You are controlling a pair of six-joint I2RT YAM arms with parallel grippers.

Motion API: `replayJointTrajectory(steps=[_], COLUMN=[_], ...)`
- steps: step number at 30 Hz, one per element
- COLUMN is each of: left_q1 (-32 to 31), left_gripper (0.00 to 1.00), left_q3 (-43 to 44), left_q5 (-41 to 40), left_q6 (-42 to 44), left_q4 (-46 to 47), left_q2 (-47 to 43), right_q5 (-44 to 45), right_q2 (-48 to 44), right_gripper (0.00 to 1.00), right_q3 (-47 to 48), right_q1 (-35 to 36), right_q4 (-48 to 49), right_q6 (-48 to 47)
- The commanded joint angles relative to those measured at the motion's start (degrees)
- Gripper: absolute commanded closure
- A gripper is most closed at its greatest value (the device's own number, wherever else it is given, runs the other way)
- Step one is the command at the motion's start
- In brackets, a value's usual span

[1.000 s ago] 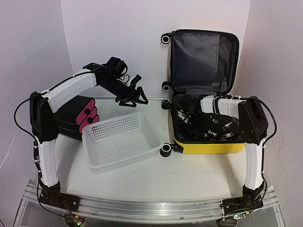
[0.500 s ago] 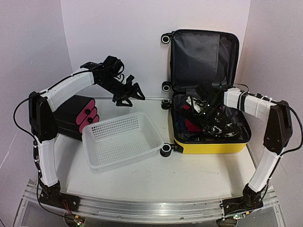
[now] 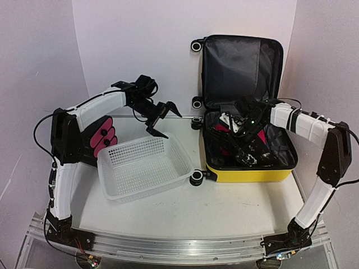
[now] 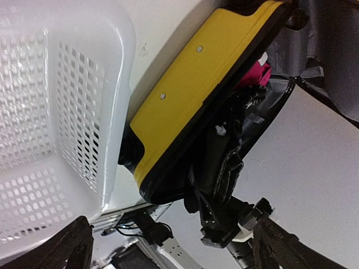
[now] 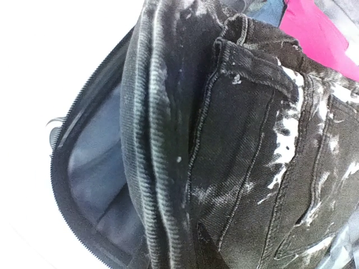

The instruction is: Open, take out, and arrange the luggage

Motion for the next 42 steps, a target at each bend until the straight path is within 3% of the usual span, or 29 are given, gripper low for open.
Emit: replayJointTrajectory(steps=[1,7,11,21,27,29,36,42], left_q1=[-5.53,-11.22,-13.25,-15.13,-14.65,-14.63,-15.56,-17.38], left_gripper=[0.00,0.01,0.01,0.02,0.01,0.00,0.01,0.01], left_q3=[5.79,16.09,17.45,12.81,-4.75,-6.23,7.35,8.83], left_q5=[1.09,-0.64,-3.57,-11.86,-18.33,-18.12,-12.15,-9.55], left_q6=[-16.55,-21.41,-22.01,-18.92,-20.49,-21.47,-22.85,-27.08], left_q4=[6.58,8.33,11.38,11.66,19.42,21.45,21.53,19.04], left_q2=[2.24,11.77,13.27,9.33,-4.09,-4.62,6.12,10.22], right_q5=[-5.53,-7.07,-7.70,-8.77,-8.67,-8.82,-9.39,-9.17], right_q2=[-6.83,-7.88,-8.56,-8.23,-7.35,-6.81,-6.71,-6.61], right_gripper=[1.00,1.00,1.00,1.00,1.00,1.00,1.00,1.00], right_q3=[0.93,0.43,0.05,-1.52,-1.89,-1.46,-0.28,1.08], right_q1=[1.62,2.47,3.54,4.99,4.99,4.99,5.08,5.17], right_q4=[1.90,2.00,2.19,2.66,3.29,3.41,3.41,3.28], right_q6=[0.32,0.16,-0.20,-1.01,-0.85,-1.05,-0.87,-1.01])
